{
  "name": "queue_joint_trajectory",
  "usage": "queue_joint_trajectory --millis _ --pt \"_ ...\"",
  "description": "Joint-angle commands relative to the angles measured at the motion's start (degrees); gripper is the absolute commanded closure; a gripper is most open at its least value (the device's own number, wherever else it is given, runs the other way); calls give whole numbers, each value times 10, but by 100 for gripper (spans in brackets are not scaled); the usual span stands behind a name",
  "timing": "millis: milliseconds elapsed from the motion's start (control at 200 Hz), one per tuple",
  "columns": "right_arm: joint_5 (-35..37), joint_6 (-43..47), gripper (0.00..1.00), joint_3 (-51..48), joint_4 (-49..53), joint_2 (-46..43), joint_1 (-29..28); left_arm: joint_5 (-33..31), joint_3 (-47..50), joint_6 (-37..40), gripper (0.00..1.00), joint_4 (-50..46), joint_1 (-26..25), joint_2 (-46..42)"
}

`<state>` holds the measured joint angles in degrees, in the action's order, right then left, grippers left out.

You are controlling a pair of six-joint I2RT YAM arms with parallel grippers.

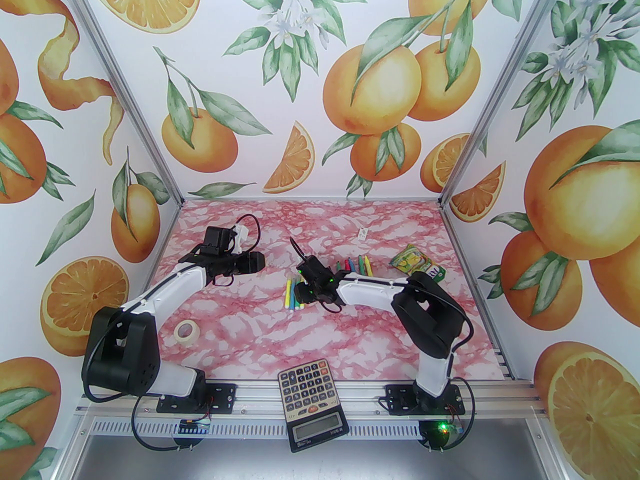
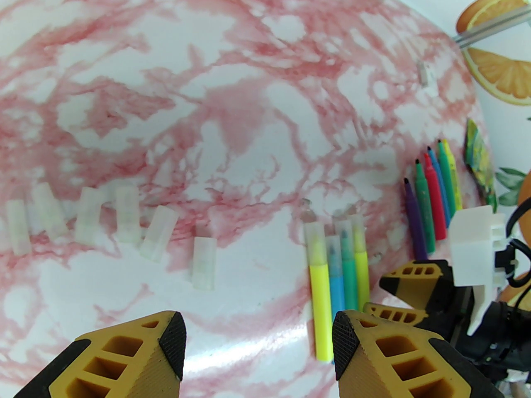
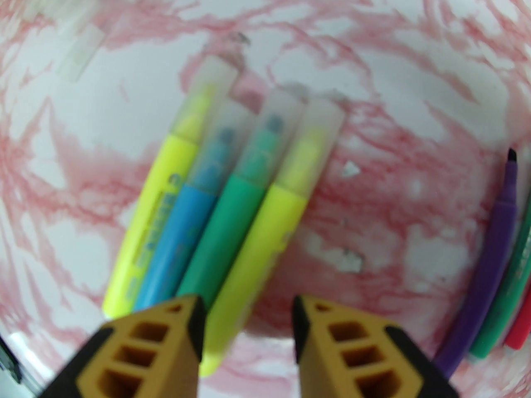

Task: Open the pen caps

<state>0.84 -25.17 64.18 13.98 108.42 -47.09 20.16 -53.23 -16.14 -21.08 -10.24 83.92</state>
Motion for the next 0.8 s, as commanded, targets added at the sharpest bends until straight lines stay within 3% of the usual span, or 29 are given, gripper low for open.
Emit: queue_joint_trajectory --millis 0,430,796 --pt "7 -2 60 21 20 16 -4 11 11 -3 38 19 3 -19" --pt "94 10 66 47 93 30 -4 16 26 -21 37 52 3 -23" --pt "80 14 66 59 103 56 -4 37 35 -32 37 79 3 -21"
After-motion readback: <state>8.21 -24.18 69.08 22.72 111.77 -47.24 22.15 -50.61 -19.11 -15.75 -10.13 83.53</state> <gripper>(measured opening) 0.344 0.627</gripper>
